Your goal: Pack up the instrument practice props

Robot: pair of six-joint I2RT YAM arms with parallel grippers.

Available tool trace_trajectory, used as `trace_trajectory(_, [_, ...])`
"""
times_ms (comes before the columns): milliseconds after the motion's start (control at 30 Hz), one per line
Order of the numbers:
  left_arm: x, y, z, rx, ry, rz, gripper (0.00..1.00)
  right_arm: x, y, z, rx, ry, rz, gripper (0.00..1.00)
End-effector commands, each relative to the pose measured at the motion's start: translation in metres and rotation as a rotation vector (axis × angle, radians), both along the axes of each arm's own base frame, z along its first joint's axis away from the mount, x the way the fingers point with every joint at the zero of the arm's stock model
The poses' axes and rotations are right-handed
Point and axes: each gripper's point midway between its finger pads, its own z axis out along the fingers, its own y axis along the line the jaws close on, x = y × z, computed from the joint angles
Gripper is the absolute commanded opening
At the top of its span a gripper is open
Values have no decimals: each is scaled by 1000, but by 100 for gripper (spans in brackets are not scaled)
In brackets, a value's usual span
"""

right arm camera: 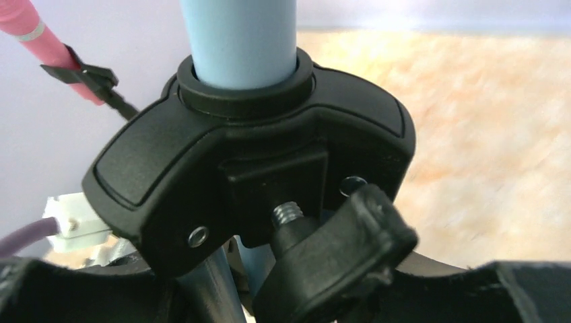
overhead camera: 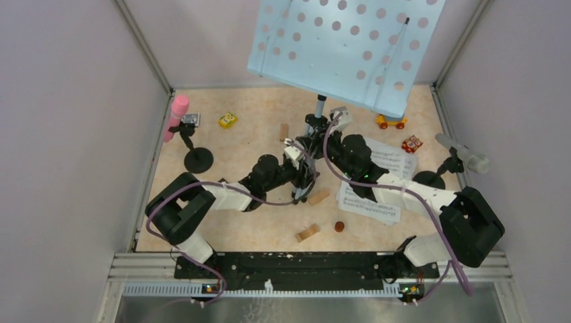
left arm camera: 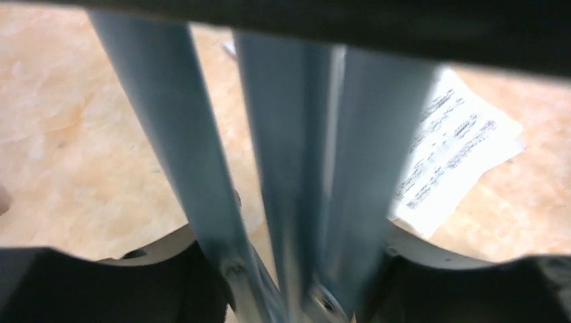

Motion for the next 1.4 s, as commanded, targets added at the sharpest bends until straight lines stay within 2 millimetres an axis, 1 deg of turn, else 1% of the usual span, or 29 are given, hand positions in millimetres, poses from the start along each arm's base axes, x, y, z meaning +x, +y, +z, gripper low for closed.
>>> trace_trajectory(0, [-12,19,-28,93,87,56,53,-20,31,90,347,40,131,0])
trace_trajectory(67, [-17,27,-29,112,106,72,40,-18,32,92,357,69,121,0])
trace_trajectory(100, [-20,32,-27,113,110,81,32,-16,33,93,352,83,117,0])
trace_trajectory(200, [-29,45,-22,121,136,106,18,-7,36,84,320,119,86,0])
trace_trajectory(267, [-38,53,-18,119,141,108,11,-1,37,68,297,143,59,0])
trace_trajectory(300, [-42,58,-11,102,132,112,6,2,37,60,283,150,52,0])
trace_trajectory(333, [-46,63,-11,100,144,129,0,5,39,51,267,162,44,0])
trace_trajectory(433, [-55,73,-13,119,191,145,0,21,38,19,237,230,-2,0])
trace_trajectory(600, [-62,73,-19,175,313,146,0,41,40,-26,218,311,-52,0])
trace_trajectory(767, [-58,76,-32,245,391,189,0,55,40,-64,184,370,-104,0])
trace_trajectory(933, [-60,65,-39,279,453,134,0,67,41,-108,134,462,-129,0])
trace_trajectory(1000, [-60,61,-42,287,476,119,0,72,42,-122,111,493,-133,0])
trace_trajectory(1100, [-55,59,-49,309,513,125,1,75,44,-142,57,530,-126,0])
trace_trajectory(1133, [-54,60,-52,321,528,130,1,76,46,-146,35,536,-120,1])
trace_trajectory(1200, [-52,61,-58,343,558,143,4,75,48,-158,-16,558,-106,9])
trace_trajectory(1267, [-46,60,-58,341,565,161,6,73,49,-167,-60,574,-90,16])
trace_trajectory(1367, [-35,64,-64,347,583,192,7,72,45,-172,-103,580,-87,24])
